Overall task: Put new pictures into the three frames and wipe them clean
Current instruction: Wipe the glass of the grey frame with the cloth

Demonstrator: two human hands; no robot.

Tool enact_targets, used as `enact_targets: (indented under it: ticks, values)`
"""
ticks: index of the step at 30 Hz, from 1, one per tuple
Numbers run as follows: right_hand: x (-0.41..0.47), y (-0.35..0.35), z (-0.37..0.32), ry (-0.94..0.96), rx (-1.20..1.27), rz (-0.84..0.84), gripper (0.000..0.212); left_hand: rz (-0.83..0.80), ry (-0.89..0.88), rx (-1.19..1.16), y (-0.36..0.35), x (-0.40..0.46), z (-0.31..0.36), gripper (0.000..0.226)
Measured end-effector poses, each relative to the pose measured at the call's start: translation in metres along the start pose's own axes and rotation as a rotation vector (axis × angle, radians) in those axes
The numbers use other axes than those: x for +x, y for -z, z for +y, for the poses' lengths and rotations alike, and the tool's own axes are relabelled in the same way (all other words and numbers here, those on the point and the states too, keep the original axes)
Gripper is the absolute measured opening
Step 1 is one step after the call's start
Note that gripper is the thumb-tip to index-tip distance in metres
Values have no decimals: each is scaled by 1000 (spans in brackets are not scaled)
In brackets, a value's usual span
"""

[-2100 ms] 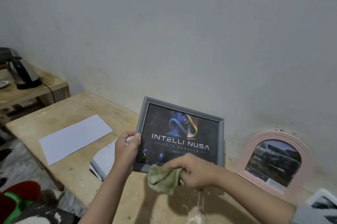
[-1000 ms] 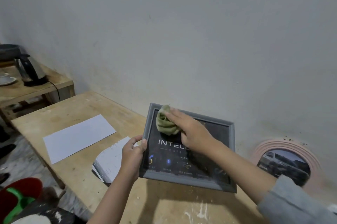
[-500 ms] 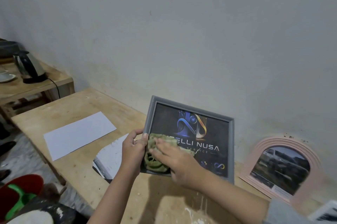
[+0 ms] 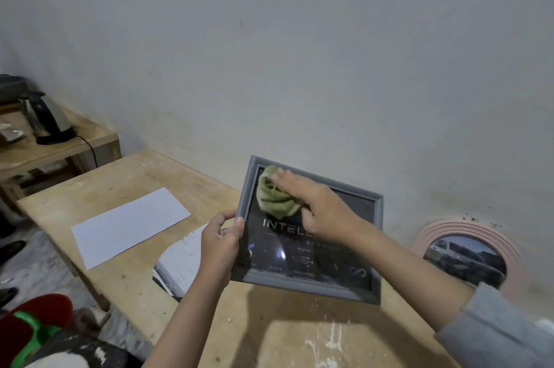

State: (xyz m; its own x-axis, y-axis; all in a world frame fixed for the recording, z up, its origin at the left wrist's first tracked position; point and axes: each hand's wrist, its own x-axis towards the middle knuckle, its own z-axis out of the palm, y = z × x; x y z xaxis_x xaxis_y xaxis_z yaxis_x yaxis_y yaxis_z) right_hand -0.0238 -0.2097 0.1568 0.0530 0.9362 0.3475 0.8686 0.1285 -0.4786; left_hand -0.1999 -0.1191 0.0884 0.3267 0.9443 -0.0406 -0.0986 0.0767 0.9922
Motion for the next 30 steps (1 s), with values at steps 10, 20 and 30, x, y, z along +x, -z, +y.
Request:
enact_targets:
  ticks: [10,20,30]
  values:
    - [-37,-66,-2,299,-263,-160,83,38,53,-48,7,1,-2,9]
    - [-46,-30,-20,69,128,-406,70,110,68,-78,15,-6,0,7]
    - [42,3,-17,312,-391,179,80,-2,-104,180,-10,-24,-1,10]
